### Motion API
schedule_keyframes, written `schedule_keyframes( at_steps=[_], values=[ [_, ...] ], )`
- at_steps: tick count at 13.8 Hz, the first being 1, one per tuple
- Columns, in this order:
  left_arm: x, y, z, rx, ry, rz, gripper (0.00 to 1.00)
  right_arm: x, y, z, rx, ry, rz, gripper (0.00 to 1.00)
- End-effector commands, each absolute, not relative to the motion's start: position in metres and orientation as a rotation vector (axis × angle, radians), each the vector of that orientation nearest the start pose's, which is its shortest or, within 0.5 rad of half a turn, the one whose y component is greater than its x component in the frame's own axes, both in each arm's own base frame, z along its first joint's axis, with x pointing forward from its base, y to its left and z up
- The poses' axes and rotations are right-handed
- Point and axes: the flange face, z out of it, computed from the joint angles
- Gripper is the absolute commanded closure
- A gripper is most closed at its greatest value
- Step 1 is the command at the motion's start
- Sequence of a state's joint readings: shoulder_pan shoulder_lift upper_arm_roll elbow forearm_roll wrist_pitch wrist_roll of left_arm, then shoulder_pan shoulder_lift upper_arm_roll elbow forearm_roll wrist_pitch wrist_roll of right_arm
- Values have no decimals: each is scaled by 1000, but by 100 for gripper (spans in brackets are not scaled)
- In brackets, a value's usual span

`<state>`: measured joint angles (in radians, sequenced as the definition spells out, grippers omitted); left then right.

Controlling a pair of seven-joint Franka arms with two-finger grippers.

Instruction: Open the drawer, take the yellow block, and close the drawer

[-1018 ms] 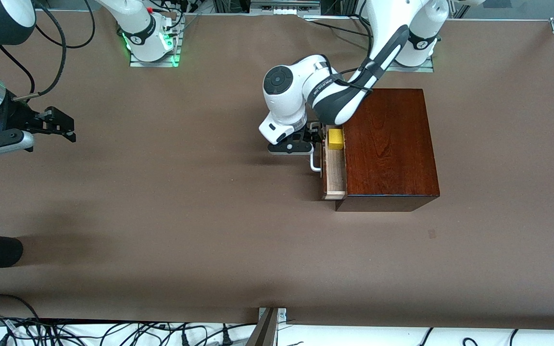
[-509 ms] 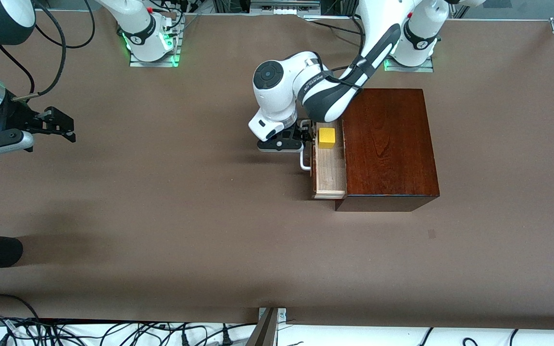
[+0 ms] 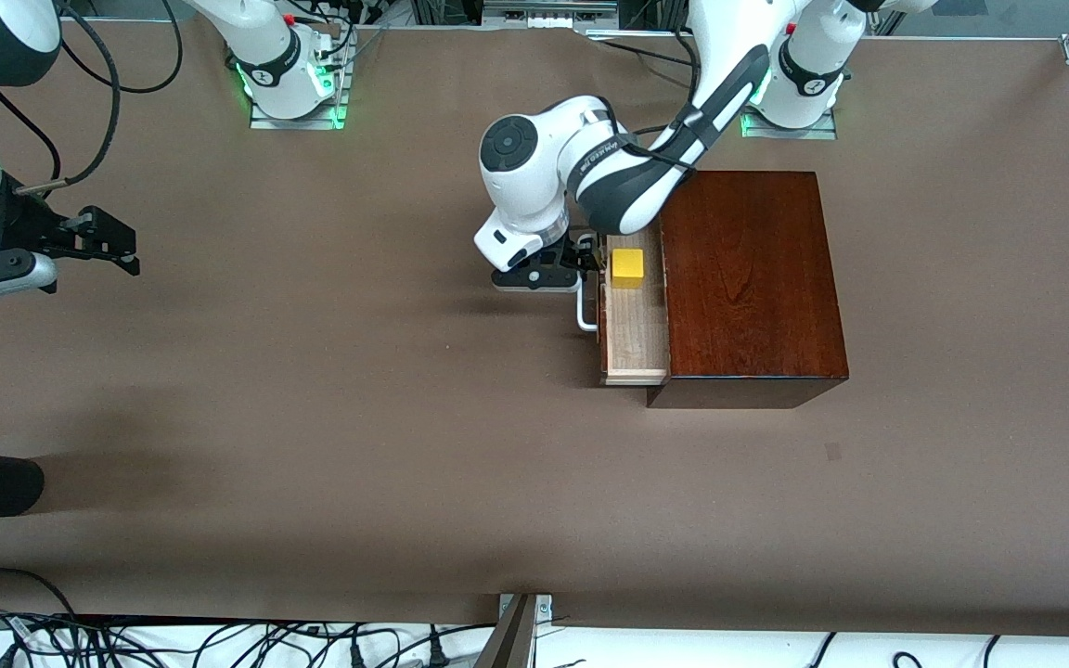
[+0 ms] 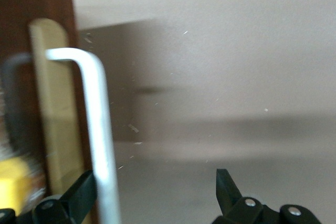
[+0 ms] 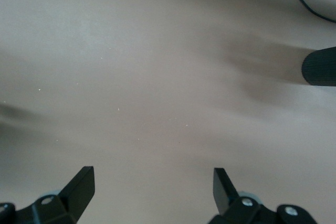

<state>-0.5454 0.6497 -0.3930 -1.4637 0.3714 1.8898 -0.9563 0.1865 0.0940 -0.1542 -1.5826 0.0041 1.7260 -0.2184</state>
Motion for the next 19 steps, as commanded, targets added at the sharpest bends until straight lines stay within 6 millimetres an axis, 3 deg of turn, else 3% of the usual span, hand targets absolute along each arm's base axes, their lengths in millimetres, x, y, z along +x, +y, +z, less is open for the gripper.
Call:
schedule_keyframes(
  at_steps=[1, 3, 6, 9, 10, 12, 14, 17, 19],
  values=[
    [469, -518, 330, -2866, 197, 19, 0, 595, 21, 585, -3115, -404, -89, 0],
    [475, -514, 347, -2849, 178, 28, 0, 596, 19, 580, -3123, -379, -74, 0],
    [497, -491, 402, -2840, 214, 40, 0, 597, 20, 581, -3113, -386, -82, 0],
    [545, -415, 463, -2886, 273, 73, 0, 597, 30, 573, -3109, -414, -51, 0],
    [562, -382, 483, -2916, 319, 85, 0, 601, 36, 562, -3108, -431, -15, 0],
    [587, -321, 510, -2948, 370, 119, 0, 601, 61, 554, -3092, -525, 10, 0],
    [604, -265, 525, -2947, 366, 153, 0, 594, 102, 554, -3043, -713, 24, 0],
    [624, -183, 547, -3001, 252, 163, 0, 577, 176, 556, -2970, -911, 21, 0],
    [636, -126, 553, -3038, 116, 167, 0, 555, 239, 556, -2898, -1076, 22, 0]
  ],
)
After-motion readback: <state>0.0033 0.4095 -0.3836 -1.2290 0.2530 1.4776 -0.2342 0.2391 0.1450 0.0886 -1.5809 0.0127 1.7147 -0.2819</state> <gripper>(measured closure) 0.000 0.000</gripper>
